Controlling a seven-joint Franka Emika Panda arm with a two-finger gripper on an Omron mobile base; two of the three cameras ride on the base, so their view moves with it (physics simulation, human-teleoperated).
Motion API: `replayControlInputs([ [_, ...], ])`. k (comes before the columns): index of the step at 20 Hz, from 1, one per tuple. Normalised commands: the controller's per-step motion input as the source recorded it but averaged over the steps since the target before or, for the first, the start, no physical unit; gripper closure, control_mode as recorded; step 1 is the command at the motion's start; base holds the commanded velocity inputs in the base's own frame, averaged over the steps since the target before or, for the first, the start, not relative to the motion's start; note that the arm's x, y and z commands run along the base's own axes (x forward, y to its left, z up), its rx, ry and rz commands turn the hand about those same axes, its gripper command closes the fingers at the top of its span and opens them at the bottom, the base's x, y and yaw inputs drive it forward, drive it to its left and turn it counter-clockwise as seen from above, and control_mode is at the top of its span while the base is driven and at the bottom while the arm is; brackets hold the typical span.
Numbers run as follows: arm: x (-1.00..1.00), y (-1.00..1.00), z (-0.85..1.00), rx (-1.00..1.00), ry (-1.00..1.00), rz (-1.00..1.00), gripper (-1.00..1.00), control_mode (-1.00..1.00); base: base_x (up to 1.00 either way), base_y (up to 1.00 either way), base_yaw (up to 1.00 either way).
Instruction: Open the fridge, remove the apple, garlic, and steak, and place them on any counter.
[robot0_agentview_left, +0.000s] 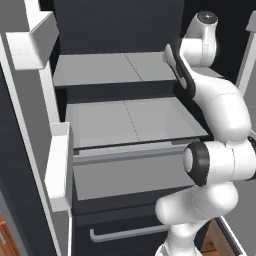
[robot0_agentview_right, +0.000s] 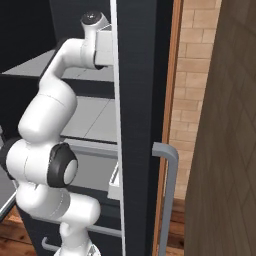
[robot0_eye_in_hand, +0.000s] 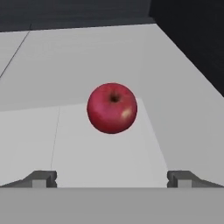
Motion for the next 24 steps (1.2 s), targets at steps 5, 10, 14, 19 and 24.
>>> replayControlInputs([
  [5,0.34,-0.03,-0.07,0.0,0.0,0.0,-1.0,-1.0,0.0,0.0,0.0],
  [10,0.34,-0.04,-0.11,0.0,0.0,0.0,-1.0,-1.0,0.0,0.0,0.0],
  [14,0.35,-0.06,-0.14,0.0,0.0,0.0,-1.0,-1.0,0.0,0.0,0.0],
  [19,0.33,-0.08,-0.11,0.0,0.0,0.0,-1.0,-1.0,0.0,0.0,0.0],
  [24,0.2,-0.04,-0.05,0.0,0.0,0.0,-1.0,-1.0,0.0,0.0,0.0],
])
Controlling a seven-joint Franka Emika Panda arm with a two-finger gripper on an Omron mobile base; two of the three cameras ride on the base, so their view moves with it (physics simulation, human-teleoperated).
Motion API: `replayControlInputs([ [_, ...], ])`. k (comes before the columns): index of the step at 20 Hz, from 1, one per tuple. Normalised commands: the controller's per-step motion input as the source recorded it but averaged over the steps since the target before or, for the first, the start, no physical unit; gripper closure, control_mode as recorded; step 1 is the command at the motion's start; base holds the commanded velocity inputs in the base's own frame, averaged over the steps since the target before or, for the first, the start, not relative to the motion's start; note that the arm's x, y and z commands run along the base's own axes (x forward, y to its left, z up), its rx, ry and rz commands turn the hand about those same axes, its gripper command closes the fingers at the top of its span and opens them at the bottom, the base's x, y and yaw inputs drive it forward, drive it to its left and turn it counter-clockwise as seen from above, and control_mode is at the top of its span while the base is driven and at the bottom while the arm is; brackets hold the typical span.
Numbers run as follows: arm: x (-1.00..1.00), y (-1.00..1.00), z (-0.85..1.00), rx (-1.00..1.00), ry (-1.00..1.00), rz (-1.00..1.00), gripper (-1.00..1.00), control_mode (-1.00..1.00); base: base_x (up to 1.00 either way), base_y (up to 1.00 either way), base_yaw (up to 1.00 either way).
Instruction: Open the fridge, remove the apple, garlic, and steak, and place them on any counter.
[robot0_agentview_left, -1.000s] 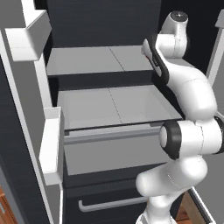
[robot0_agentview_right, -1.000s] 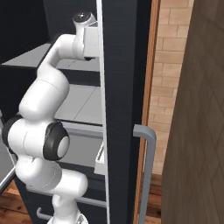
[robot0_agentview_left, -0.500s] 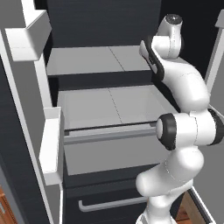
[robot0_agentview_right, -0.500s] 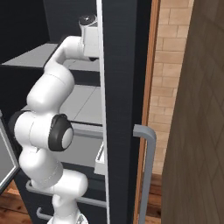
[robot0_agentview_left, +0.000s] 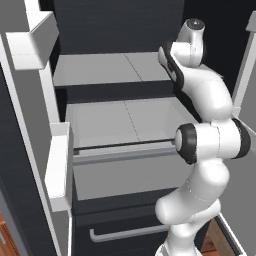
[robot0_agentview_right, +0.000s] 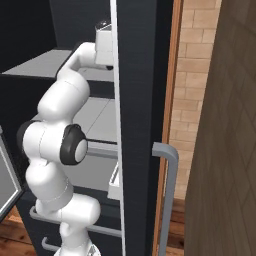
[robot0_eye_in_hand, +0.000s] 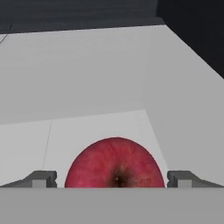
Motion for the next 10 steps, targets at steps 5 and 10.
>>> replayControlInputs([
  [5,0.01,0.0,-0.2,0.0,0.06,0.0,1.0,-1.0,0.0,0.0,0.0],
  [10,0.0,0.0,-0.24,0.0,0.13,0.0,1.0,-1.0,0.0,0.0,0.0],
])
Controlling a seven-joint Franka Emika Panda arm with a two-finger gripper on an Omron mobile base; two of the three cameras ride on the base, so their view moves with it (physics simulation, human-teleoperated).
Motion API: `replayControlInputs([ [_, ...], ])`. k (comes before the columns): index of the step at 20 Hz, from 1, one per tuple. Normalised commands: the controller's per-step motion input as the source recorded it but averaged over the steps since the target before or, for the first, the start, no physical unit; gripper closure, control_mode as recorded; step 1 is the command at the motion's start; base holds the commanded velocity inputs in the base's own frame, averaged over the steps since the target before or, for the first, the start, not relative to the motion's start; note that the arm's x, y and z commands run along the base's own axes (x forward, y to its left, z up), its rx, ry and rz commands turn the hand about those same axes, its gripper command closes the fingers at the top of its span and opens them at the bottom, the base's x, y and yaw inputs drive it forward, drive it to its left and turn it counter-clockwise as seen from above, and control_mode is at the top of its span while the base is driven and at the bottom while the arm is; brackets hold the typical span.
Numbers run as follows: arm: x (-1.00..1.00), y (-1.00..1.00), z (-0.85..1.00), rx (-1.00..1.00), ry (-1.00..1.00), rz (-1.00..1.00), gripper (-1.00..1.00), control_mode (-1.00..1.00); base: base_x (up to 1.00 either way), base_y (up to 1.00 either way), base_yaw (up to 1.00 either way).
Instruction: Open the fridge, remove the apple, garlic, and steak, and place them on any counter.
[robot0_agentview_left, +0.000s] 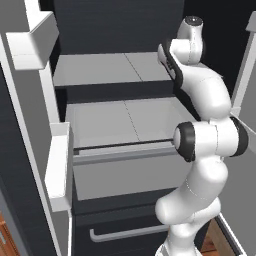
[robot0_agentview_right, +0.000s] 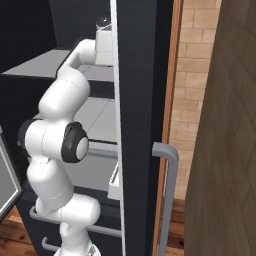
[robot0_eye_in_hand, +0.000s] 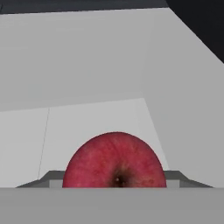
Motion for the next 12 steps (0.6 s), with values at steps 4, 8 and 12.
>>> replayControlInputs([
  [4,0.0,0.0,-0.05,0.0,0.06,0.0,1.0,-1.0,0.0,0.0,0.0],
  [8,0.0,-0.03,-0.03,0.0,0.01,0.0,1.0,-1.0,0.0,0.0,0.0],
  [12,-0.14,-0.01,-0.05,0.0,0.04,0.01,1.0,-1.0,0.0,0.0,0.0],
])
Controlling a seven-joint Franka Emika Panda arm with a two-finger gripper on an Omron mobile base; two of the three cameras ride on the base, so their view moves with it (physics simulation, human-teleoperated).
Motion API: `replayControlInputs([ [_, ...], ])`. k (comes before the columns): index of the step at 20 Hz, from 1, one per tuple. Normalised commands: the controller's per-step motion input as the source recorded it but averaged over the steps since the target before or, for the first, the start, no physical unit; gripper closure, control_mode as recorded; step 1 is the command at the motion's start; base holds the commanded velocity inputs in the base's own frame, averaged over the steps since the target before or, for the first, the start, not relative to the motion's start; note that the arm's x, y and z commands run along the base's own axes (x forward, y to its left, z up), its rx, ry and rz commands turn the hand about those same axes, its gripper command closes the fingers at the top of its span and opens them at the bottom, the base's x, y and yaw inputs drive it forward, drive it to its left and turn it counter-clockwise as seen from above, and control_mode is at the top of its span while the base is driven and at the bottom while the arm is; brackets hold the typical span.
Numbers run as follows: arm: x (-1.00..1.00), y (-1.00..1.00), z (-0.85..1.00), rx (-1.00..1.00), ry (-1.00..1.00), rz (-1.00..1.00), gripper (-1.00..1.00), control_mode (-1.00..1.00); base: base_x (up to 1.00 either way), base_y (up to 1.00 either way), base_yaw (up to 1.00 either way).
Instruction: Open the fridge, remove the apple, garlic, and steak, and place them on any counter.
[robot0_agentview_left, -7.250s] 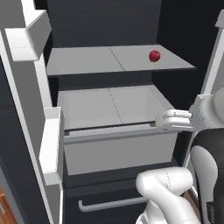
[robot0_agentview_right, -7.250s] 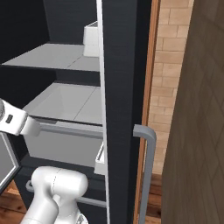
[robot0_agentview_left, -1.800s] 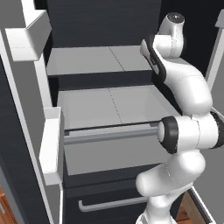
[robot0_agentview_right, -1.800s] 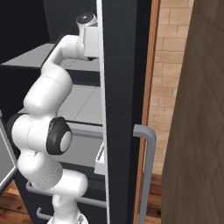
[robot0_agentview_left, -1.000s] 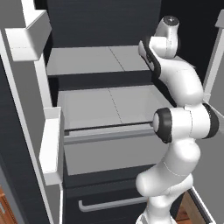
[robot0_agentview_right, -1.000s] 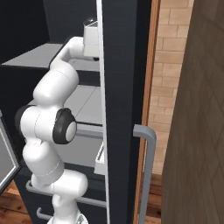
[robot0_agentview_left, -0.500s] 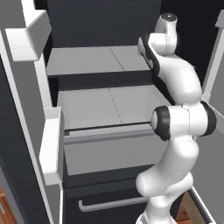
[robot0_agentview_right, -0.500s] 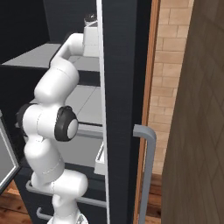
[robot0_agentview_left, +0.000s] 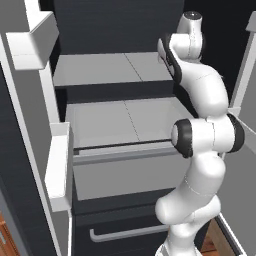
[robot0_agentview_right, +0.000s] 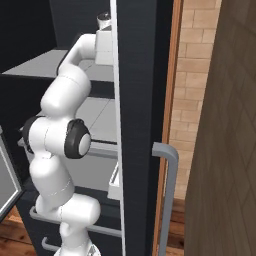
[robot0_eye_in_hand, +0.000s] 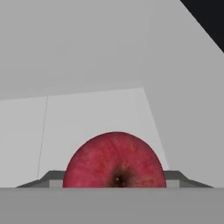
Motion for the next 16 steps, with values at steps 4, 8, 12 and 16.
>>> replayControlInputs([
  [4,-0.93,0.0,0.01,0.0,-0.02,0.06,1.0,-1.0,0.0,0.0,0.0],
  [8,-1.0,0.0,0.33,0.02,-0.09,0.01,1.0,-1.0,0.0,0.0,0.0],
  [12,-1.0,0.0,0.23,0.0,-0.08,0.0,1.0,-1.0,0.0,0.0,0.0],
  [16,-1.0,0.01,0.23,0.0,-0.03,0.0,1.0,-1.0,0.0,0.0,0.0],
])
